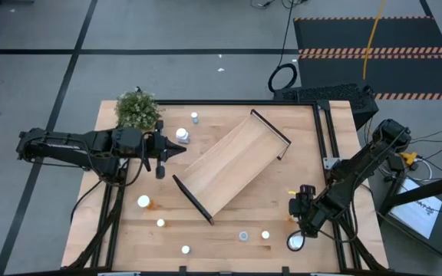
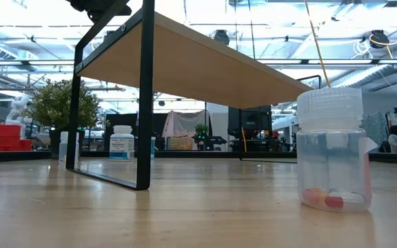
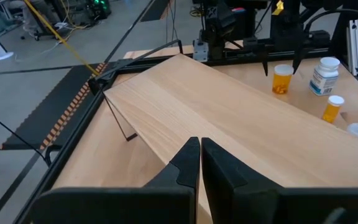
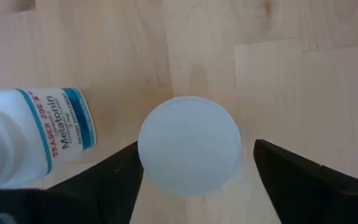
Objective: Pick and place medicine bottles onto shelf by color
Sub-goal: Put the right large orange pill bottle on the shelf
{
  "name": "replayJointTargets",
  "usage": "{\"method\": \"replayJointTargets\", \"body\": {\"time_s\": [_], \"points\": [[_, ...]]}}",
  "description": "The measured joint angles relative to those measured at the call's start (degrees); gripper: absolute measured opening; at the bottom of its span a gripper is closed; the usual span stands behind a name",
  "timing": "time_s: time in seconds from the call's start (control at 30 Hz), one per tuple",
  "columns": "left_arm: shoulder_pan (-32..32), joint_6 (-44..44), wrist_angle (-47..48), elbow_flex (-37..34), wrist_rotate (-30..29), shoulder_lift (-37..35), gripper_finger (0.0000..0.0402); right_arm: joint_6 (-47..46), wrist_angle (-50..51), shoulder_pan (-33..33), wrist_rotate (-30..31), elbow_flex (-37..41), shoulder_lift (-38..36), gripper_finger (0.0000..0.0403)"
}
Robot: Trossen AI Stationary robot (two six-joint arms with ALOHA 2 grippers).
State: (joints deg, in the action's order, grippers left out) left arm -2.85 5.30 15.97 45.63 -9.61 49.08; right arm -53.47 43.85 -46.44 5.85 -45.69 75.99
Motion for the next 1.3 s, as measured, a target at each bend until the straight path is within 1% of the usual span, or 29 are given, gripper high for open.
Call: {"method": "replayJointTargets", "body": {"time_s": [0.23, 0.4, 0.6, 0.9, 1.13, 1.3], "points": [[0.0, 0.02, 0.01, 0.0, 0.01, 0.02, 0.0019, 0.15, -1.74, 0.0, -0.04, 0.0, 0.0, 0.0234], [0.0, 0.02, 0.0, 0.0, 0.0, 0.02, 0.0019, 0.15, -1.76, 0.0, -0.15, 0.0, -0.12, 0.021], [0.0, 0.02, 0.0, 0.0, 0.0, 0.02, 0.0019, -0.24, -1.65, 0.0, -0.11, 0.0, -1.29, 0.0213], [0.0, 0.02, 0.0, 0.0, 0.02, 0.02, 0.0019, -4.44, -1.19, 0.35, -0.07, 0.0, -4.82, 0.0212], [0.0, 0.04, 0.0, 0.0, 0.02, 0.02, 0.0019, -8.9, -0.09, 4.36, 0.0, -0.02, -8.19, 0.0211], [0.0, 0.04, 0.01, 0.0, 0.01, 0.02, 0.0019, -9.29, 1.67, 8.08, 0.0, -0.02, -11.19, 0.0211]]}}
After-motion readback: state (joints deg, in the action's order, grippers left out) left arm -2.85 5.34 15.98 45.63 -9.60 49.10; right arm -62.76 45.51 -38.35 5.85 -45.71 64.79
